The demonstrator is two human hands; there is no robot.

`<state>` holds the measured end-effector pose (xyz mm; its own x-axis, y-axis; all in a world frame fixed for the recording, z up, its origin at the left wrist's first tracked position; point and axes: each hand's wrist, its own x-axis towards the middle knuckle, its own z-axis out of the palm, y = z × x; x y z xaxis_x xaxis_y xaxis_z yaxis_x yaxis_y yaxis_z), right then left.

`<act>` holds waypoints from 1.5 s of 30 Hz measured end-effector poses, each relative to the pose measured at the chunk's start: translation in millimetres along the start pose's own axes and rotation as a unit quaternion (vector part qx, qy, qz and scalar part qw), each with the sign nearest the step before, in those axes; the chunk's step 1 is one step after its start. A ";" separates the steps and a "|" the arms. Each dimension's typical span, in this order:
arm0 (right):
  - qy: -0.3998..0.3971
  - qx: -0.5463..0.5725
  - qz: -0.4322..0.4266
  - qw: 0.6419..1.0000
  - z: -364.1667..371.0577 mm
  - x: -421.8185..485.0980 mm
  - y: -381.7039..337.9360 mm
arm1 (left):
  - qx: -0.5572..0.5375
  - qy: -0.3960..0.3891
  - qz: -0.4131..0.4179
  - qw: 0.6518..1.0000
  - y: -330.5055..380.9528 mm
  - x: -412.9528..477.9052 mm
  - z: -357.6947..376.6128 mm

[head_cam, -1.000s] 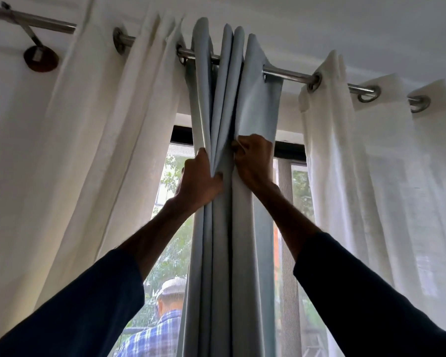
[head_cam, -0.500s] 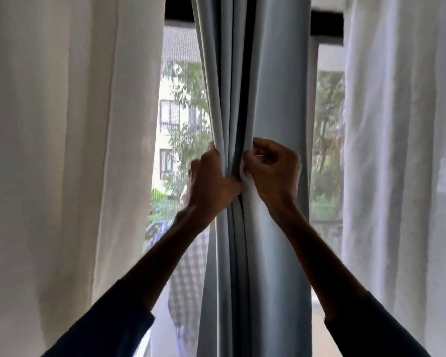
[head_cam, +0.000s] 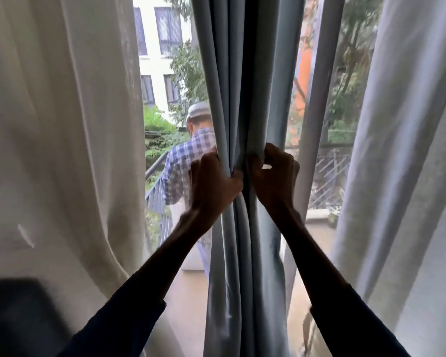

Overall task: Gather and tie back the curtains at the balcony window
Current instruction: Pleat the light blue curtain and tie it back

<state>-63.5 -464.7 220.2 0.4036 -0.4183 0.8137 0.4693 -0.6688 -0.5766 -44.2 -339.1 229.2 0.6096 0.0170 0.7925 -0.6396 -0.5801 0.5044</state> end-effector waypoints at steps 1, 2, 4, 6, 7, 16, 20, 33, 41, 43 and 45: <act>-0.011 0.007 0.003 1.000 -0.8 -14.4 1.8 | -0.004 -0.008 0.000 1.000 -4.8 -9.6 -1.4; -0.028 0.021 0.006 0.999 -1.6 -27.8 3.3 | -0.009 -0.018 -0.001 1.000 -8.8 -18.3 -3.4; -0.071 0.054 0.019 0.996 -2.7 -59.0 9.2 | -0.022 -0.043 -0.013 0.999 -19.7 -39.1 -6.0; -0.104 0.084 0.042 0.990 -3.9 -90.9 19.2 | -0.026 -0.067 -0.036 0.997 -31.3 -59.7 -7.2; -0.113 0.093 0.056 0.988 -4.0 -105.8 25.7 | -0.026 -0.078 -0.049 0.995 -36.9 -68.6 -7.1; -0.134 0.073 0.142 0.978 -8.2 -220.1 60.7 | -0.016 -0.211 -0.147 0.966 -86.7 -154.5 12.7; -0.139 0.043 0.109 0.983 -28.5 -235.0 52.6 | -0.055 -0.221 -0.139 0.964 -91.4 -176.3 13.7; -0.081 0.069 0.192 0.976 -24.0 -248.4 63.7 | -0.106 -0.190 -0.182 0.959 -85.3 -199.1 7.0; -0.098 -0.011 0.078 0.992 -23.6 -255.0 66.3 | -0.104 -0.186 -0.156 0.965 -82.9 -205.4 4.8; -0.106 0.001 0.089 0.990 -23.5 -250.6 65.6 | -0.111 -0.187 -0.157 0.963 -81.8 -206.4 4.1; -0.126 0.000 0.091 0.988 -25.2 -246.1 66.5 | -0.119 -0.196 -0.157 0.961 -81.6 -206.3 1.6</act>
<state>-151.4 -421.7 -16.5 0.6644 -0.3654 0.6519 0.3703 -0.5968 -0.7119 -117.0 -296.6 24.0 0.8894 -0.1740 0.4228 -0.4564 -0.3930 0.7983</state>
